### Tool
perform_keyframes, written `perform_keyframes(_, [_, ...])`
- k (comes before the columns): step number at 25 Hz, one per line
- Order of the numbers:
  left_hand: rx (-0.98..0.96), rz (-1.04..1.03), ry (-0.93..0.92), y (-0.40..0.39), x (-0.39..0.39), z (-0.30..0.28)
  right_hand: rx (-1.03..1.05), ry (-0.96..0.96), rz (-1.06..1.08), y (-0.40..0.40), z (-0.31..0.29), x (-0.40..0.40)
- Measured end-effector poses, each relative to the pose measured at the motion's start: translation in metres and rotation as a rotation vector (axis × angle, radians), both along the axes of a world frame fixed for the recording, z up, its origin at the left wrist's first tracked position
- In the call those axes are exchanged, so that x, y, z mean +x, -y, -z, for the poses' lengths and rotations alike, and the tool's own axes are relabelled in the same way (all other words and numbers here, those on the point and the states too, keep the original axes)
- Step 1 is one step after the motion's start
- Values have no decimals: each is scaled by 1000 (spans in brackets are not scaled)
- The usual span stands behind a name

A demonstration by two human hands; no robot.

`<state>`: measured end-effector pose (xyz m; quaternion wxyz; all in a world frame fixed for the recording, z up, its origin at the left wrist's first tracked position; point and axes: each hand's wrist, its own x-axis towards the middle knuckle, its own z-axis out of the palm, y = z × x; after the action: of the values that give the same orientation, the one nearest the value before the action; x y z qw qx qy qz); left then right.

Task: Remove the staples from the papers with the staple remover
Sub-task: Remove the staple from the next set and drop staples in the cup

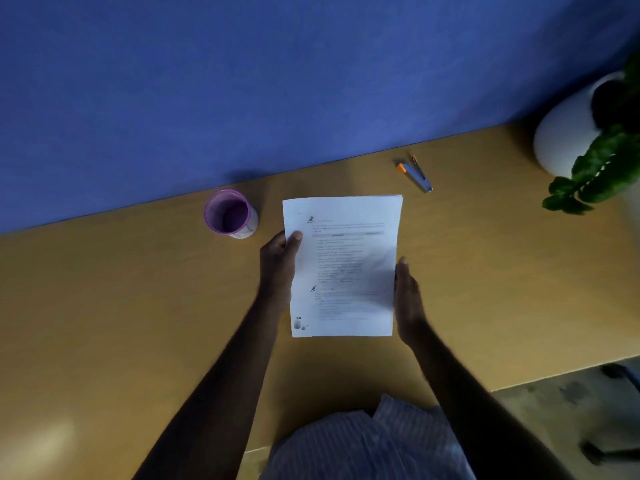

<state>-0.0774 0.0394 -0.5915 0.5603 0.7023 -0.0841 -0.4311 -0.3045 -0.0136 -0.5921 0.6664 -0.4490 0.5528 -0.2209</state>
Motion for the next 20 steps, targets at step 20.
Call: perform_keyframes(20, [271, 40, -66, -91, -30, 40, -40, -323, -71, -50, 29, -12])
